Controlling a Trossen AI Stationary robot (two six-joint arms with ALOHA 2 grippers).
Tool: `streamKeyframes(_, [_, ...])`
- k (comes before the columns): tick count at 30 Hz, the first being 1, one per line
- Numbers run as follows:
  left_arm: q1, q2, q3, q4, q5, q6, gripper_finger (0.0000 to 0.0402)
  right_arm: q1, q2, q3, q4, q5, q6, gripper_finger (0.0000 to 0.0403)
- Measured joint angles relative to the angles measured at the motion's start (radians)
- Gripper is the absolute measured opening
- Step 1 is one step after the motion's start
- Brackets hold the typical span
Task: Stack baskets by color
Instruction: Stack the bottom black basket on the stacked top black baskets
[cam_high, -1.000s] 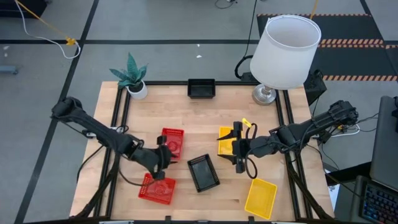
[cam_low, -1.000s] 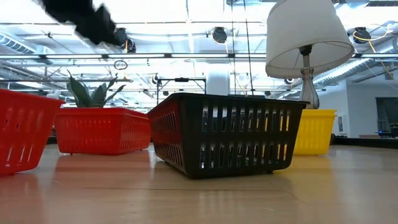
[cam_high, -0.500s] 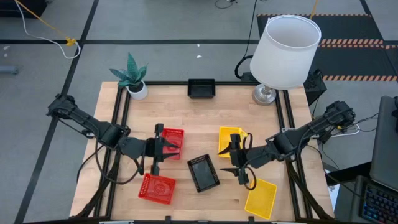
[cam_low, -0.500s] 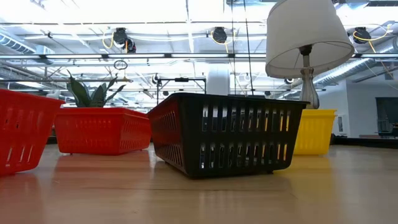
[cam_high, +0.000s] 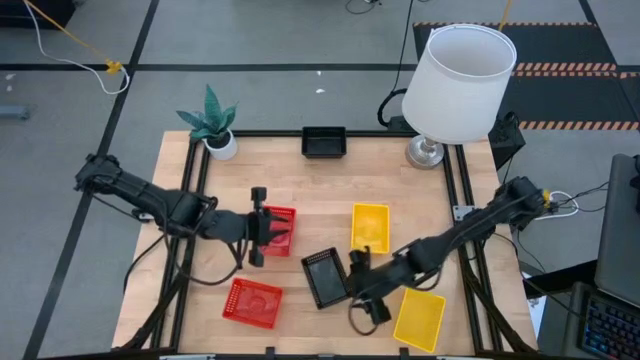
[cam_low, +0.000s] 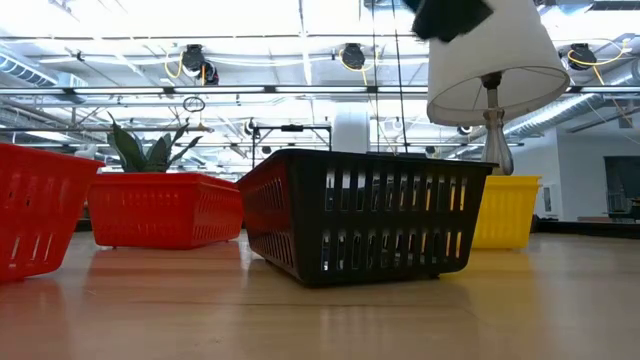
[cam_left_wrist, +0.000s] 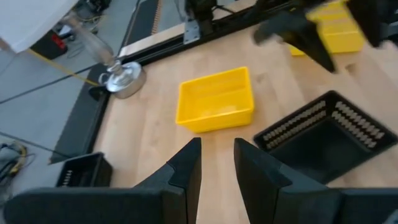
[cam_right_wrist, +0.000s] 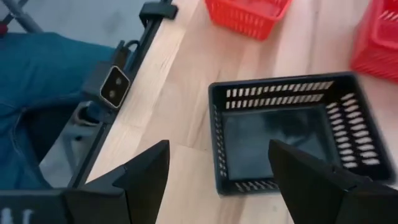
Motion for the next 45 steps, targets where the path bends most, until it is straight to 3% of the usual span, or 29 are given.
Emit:
streamKeyframes(8, [0.078, 0.000, 0.000, -0.003, 0.000, 0.025, 0.0097, -0.017, 0.192, 0.108, 0.000, -0.129, 0.011, 0.0265])
streamKeyframes(17, [0.126, 0.000, 0.000, -0.010, 0.003, 0.040, 0.0097, -0.045, 0.267, 0.115, -0.005, -0.154, -0.017, 0.0254])
streamKeyframes(39, [0.135, 0.000, 0.000, -0.018, 0.029, 0.017, 0.0097, -0.064, 0.290, 0.115, -0.029, -0.154, -0.129, 0.0022])
streamKeyframes(45, [0.135, 0.000, 0.000, -0.025, 0.031, 0.013, 0.0097, -0.064, 0.282, 0.115, -0.029, -0.180, -0.127, 0.0015])
